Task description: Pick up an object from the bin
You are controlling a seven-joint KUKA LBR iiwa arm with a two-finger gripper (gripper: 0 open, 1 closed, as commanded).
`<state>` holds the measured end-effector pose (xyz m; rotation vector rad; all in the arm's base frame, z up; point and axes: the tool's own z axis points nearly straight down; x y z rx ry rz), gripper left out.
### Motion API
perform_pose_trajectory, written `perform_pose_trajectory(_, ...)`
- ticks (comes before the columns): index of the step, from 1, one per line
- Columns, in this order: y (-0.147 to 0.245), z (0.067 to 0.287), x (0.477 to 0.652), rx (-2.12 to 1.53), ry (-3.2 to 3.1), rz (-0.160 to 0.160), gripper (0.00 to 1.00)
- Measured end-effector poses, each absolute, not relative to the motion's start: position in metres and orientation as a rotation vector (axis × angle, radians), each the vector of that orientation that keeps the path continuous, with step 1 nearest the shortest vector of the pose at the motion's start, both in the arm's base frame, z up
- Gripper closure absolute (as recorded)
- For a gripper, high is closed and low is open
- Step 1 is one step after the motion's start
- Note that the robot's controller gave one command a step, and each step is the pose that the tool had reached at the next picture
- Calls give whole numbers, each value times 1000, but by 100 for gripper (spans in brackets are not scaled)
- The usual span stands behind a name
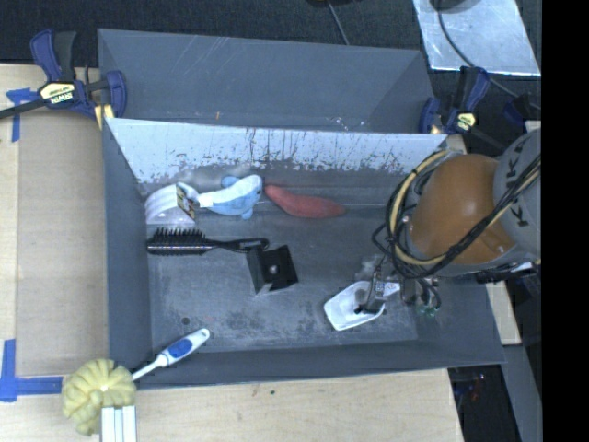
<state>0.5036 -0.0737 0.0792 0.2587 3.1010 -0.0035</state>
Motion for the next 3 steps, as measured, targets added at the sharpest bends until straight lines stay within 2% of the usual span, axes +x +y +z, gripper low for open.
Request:
perform_pose_trajectory(1,-75,78,504,213,3104,-4,100)
perform_pose_trajectory(2,-60,87,497,413,3088,-1,100)
perform_pose_trajectory(3,-69,207,504,100,3112,-8,100)
